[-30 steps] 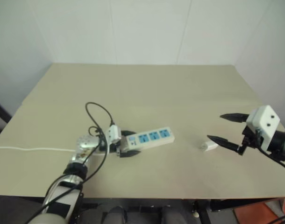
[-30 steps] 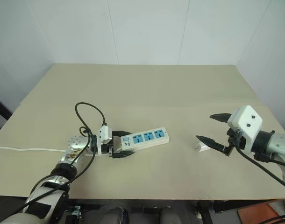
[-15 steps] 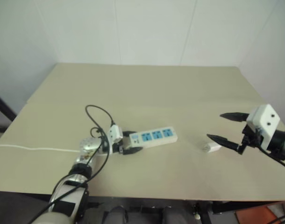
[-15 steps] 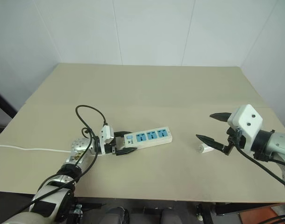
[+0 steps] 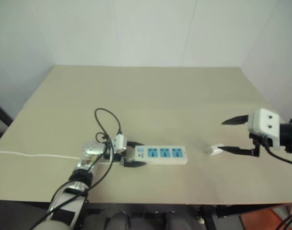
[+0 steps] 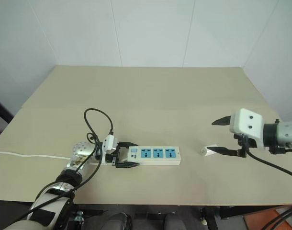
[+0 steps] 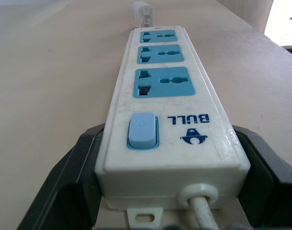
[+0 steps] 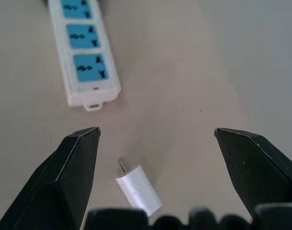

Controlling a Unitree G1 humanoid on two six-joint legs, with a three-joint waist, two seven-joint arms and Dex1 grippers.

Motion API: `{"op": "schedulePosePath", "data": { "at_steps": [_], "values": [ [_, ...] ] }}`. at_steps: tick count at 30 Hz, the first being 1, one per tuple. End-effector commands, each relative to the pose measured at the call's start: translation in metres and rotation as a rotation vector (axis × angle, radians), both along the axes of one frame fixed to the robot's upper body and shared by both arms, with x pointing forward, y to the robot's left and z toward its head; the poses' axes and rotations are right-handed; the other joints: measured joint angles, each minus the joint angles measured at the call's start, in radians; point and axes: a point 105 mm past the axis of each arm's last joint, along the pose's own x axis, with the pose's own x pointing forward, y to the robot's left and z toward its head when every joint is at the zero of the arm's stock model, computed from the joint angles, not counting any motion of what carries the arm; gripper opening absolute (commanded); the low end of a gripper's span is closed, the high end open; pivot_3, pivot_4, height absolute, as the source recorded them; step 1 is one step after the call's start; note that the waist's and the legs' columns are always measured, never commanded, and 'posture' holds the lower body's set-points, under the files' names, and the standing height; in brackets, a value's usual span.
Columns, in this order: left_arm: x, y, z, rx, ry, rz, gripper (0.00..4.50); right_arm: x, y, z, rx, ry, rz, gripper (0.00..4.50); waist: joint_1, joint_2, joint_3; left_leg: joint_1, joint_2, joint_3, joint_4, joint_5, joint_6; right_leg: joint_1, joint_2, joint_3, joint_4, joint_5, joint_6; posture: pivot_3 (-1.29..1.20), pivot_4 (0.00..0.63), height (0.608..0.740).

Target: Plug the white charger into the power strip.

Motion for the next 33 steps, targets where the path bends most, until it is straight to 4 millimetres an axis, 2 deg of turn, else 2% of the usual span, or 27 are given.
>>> {"op": "schedulePosePath", "data": {
  "at_steps": [1,6,15,20,25,29,33],
  "values": [
    [-0.009,-0.004,-0.017,0.053,0.028,-0.021,3.32,-0.002,0.000,-0.004,-0.197,0.004,0.149,4.50,0.001,0.000,0.000,0.000,0.000,0.000,0.000,0.000,0.000,0.000,0.000,0.000,0.000,0.000,0.000,0.00,0.150,0.740],
    [-0.010,-0.006,-0.019,0.051,0.035,-0.008,3.32,0.009,-0.004,-0.010,-0.357,0.017,0.228,4.50,0.006,0.001,0.000,0.000,0.000,0.000,0.000,0.000,0.000,0.000,0.000,0.000,-0.001,0.002,-0.001,0.00,0.150,0.740],
    [-0.010,-0.007,-0.019,0.052,0.042,0.008,3.32,0.036,-0.011,-0.055,-0.500,0.091,0.216,4.50,0.005,0.002,-0.001,0.000,-0.001,0.000,0.000,0.000,0.000,0.000,0.000,0.000,-0.001,0.004,-0.006,0.00,0.150,0.740],
    [-0.010,-0.007,-0.019,0.053,0.042,0.014,3.32,0.050,-0.010,-0.062,-0.504,0.086,0.202,4.50,0.006,0.003,-0.001,0.000,-0.001,0.000,0.000,0.000,0.000,0.000,0.000,0.000,-0.001,0.005,-0.006,0.00,0.150,0.740],
    [-0.011,-0.005,-0.020,0.057,0.044,0.018,3.32,0.054,-0.011,-0.068,-0.542,0.107,0.216,4.50,0.007,0.003,-0.002,0.000,-0.001,0.000,0.000,0.000,0.000,0.001,-0.001,0.000,-0.001,0.005,-0.006,0.00,0.150,0.740],
    [-0.010,-0.005,-0.020,0.061,0.043,0.020,3.32,0.053,-0.015,-0.077,-0.569,0.181,0.224,3.62,0.006,0.003,-0.002,0.000,-0.001,0.000,0.000,0.000,0.000,0.001,-0.001,0.000,-0.001,0.005,-0.006,0.00,0.150,0.740],
    [-0.010,-0.005,-0.019,0.057,0.041,0.029,3.32,0.059,-0.017,-0.082,-0.587,0.177,0.211,2.32,0.005,0.003,-0.002,0.001,-0.001,0.000,0.000,0.000,0.000,0.001,-0.001,0.000,-0.001,0.005,-0.006,0.00,0.150,0.740]
  ]
}}
